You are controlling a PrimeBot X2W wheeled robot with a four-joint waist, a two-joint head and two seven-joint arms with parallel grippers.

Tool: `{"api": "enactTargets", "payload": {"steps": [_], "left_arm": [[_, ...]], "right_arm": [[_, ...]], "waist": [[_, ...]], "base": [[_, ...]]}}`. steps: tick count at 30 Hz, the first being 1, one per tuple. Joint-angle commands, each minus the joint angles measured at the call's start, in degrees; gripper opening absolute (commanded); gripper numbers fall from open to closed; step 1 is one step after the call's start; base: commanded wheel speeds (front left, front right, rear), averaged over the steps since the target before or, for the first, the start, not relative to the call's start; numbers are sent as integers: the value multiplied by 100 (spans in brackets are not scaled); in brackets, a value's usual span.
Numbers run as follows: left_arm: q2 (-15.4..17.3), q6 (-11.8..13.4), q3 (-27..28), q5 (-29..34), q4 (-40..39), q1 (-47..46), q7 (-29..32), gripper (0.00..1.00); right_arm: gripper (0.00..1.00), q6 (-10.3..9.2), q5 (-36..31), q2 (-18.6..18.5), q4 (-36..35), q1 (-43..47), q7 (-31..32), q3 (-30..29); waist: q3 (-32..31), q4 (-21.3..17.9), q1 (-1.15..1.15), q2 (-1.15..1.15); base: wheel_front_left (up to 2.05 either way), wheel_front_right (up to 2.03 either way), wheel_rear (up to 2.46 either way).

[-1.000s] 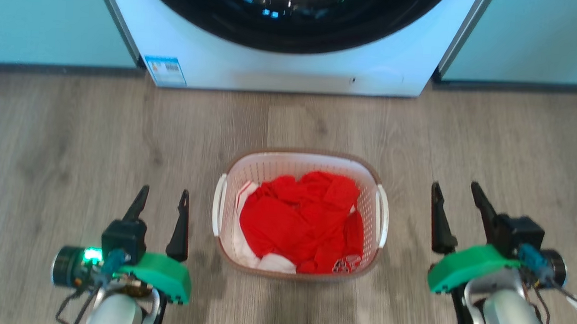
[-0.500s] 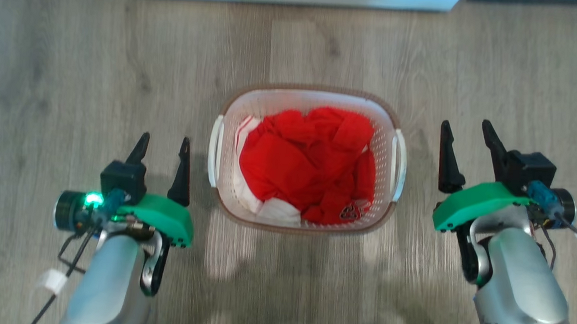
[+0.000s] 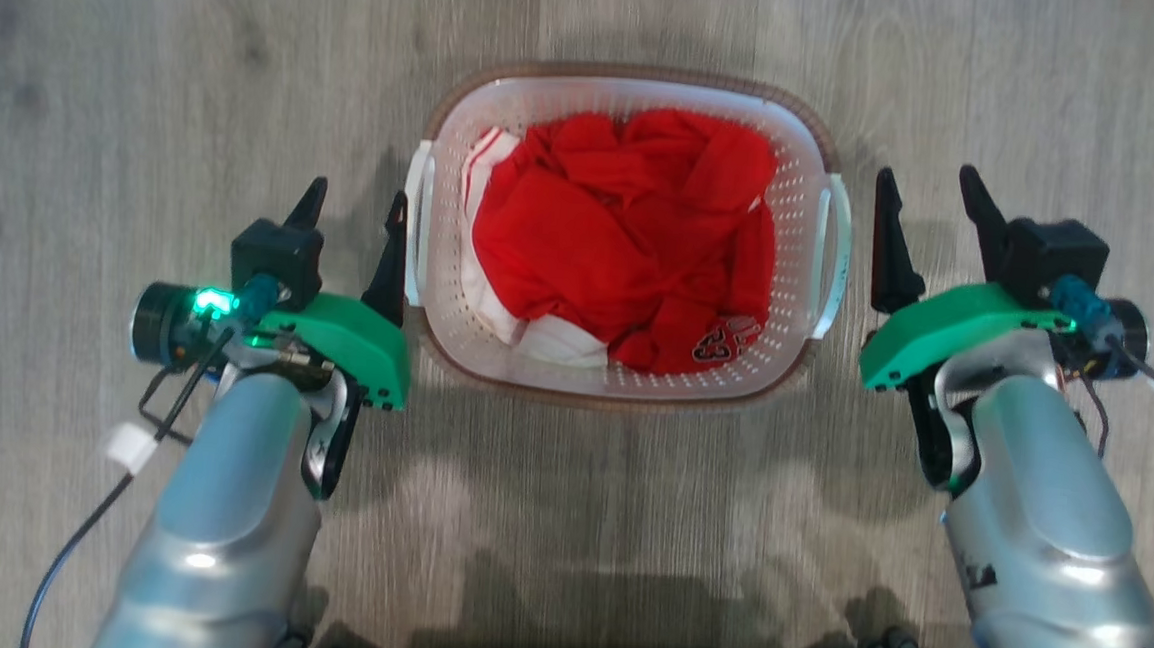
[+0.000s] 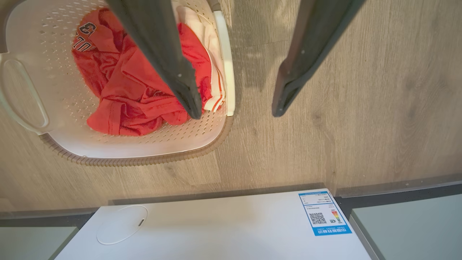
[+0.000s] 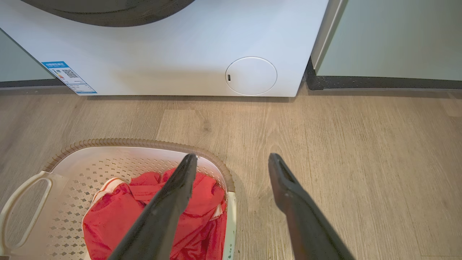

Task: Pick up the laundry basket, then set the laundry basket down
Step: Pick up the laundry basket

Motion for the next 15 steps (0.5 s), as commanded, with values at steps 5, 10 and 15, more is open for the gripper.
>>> {"api": "enactTargets", "payload": {"steps": [5,10,15], "left_arm": [[105,-26,-85,-73,259,-277,-55,100],[105,-17,-258,-138,510,-466,-55,100],[105,2,-360,-174,763,-654,-55,100]], "right_arm": [[100,0,90,-5,67,-181,-77,195],[100,0,126,-5,193,-282,-77,255],[100,0,158,-5,308,-363,-77,330]], "waist": [[409,-24,-1,0],[628,-22,-1,0],[849,-26,-1,0]], "base": [[0,0,0],[0,0,0],[0,0,0]]}}
